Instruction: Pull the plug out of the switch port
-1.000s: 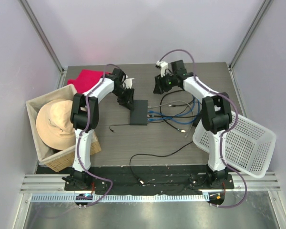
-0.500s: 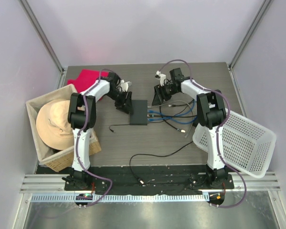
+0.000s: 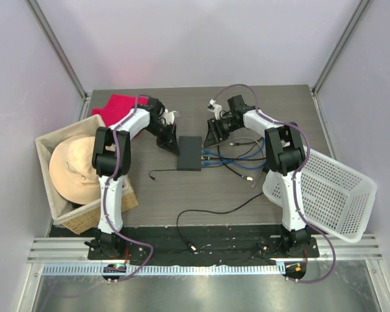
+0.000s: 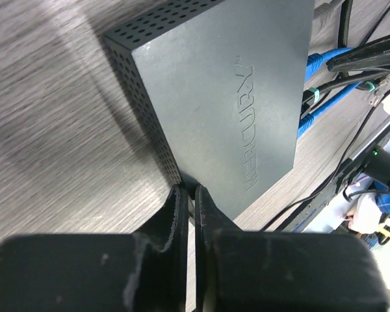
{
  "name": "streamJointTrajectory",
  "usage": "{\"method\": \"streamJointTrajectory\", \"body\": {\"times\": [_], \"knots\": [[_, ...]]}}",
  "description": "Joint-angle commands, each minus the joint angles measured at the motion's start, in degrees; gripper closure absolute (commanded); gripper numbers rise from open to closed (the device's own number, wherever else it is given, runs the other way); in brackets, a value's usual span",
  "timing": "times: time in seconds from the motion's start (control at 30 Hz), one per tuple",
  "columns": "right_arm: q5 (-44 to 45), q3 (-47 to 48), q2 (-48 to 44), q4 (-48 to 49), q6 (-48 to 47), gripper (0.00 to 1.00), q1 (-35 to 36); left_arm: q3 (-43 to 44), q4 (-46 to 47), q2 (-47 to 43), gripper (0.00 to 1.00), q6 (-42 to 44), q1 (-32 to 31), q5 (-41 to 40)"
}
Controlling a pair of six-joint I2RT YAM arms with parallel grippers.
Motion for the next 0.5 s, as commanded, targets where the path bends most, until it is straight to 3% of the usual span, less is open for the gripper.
{"method": "streamJointTrajectory", "body": {"times": [0.0,0.27,0.47], "knots": [[-0.41,2.59,2.32,-0.86,-0.21,0.43,0.59,-0.92,0.84,1.99,0.97,0.94,-1.80,-7.41],[-0.67,2.42,3.64,-1.74,-0.47,0.50,1.12,0.05,0.66,2.87,0.99,1.38,-2.68,-8.56],[4.25,2.42,4.08,-2.96,-3.80,0.55,2.08,0.22,0.66,3.14,1.00,1.38,-2.86,-9.08]]}}
